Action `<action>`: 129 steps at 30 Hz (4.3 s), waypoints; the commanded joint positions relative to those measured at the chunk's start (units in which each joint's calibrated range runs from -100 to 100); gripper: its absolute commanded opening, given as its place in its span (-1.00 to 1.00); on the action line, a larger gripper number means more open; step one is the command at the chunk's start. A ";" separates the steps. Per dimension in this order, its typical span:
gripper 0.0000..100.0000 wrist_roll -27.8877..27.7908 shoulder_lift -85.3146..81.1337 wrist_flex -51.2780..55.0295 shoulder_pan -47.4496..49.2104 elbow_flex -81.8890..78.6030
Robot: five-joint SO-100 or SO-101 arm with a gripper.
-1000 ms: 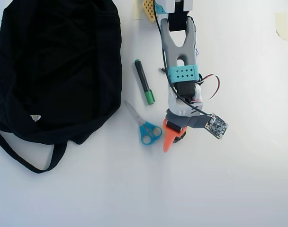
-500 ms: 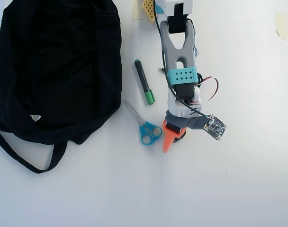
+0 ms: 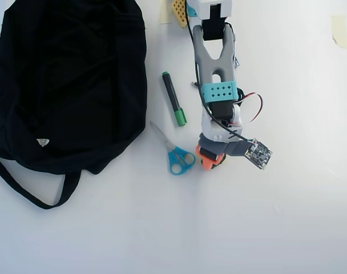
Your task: Put the bike light into the black bag
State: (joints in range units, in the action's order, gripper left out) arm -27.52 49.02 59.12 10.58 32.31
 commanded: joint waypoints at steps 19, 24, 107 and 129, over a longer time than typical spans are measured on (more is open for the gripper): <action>-0.96 1.72 -1.89 13.23 1.01 15.67; -0.95 8.01 -1.89 27.09 0.49 28.25; -0.95 36.02 -72.26 -14.08 -62.56 -67.26; -0.45 34.86 -80.56 4.18 -47.83 -44.98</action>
State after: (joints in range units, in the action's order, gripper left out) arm 7.16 -23.79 60.50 -42.69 -17.22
